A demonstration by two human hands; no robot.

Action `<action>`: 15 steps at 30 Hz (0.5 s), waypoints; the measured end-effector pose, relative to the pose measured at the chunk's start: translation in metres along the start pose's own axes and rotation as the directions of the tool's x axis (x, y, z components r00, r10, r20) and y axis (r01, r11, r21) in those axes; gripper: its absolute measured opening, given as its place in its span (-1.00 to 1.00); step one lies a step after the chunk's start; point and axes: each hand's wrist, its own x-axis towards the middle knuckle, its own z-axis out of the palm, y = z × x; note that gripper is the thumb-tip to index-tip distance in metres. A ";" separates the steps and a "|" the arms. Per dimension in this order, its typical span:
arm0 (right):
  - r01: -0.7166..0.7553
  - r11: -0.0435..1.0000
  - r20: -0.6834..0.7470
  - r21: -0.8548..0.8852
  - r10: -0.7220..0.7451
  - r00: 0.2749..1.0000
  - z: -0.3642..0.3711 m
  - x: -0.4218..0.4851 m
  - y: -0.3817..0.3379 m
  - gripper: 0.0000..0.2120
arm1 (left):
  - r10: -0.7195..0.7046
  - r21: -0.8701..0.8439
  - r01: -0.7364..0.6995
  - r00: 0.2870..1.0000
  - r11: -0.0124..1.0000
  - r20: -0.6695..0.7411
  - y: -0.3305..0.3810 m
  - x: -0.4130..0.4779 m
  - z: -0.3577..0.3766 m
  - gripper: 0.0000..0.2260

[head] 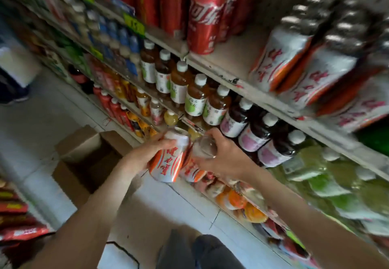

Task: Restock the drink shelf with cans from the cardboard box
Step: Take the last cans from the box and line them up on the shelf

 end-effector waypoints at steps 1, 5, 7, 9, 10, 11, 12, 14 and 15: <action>0.016 1.000 -0.044 0.027 -0.015 0.999 -0.014 -0.010 -0.009 -0.52 | 0.006 0.025 -0.007 0.999 1.000 0.041 0.020 -0.006 0.008 -0.13; 0.111 0.994 -0.135 0.012 -0.108 0.985 -0.059 -0.042 -0.050 -0.60 | 0.102 0.062 -0.114 0.980 0.991 0.170 0.090 -0.026 0.034 -0.13; 0.148 0.989 -0.164 -0.018 -0.149 0.975 -0.077 -0.051 -0.072 -0.60 | 0.169 0.052 -0.183 0.962 0.982 0.213 0.120 -0.030 0.040 -0.18; 0.157 0.986 -0.211 -0.051 -0.164 0.964 -0.095 -0.055 -0.093 -0.61 | 0.212 0.067 -0.242 0.932 0.968 0.295 0.150 -0.027 0.040 -0.32; 0.159 0.986 -0.238 -0.059 -0.168 0.957 -0.103 -0.056 -0.105 -0.61 | 0.240 0.074 -0.278 0.915 0.958 0.325 0.164 -0.026 0.040 -0.38; 0.162 0.985 -0.281 -0.062 -0.173 0.944 -0.110 -0.055 -0.115 -0.60 | 0.270 0.089 -0.316 0.901 0.944 0.339 0.177 -0.024 0.037 -0.40; 0.159 0.985 -0.335 -0.061 -0.171 0.926 -0.118 -0.052 -0.124 -0.59 | 0.299 0.123 -0.357 0.892 0.926 0.339 0.192 -0.022 0.035 -0.44; 0.144 0.989 -0.376 -0.044 -0.150 0.915 -0.135 -0.048 -0.131 -0.58 | 0.362 0.143 -0.414 0.886 0.899 0.289 0.205 -0.017 0.037 -0.57; 0.137 0.990 -0.406 -0.034 -0.139 0.903 -0.143 -0.044 -0.134 -0.55 | 0.383 0.146 -0.437 0.876 0.888 0.294 0.212 -0.015 0.036 -0.65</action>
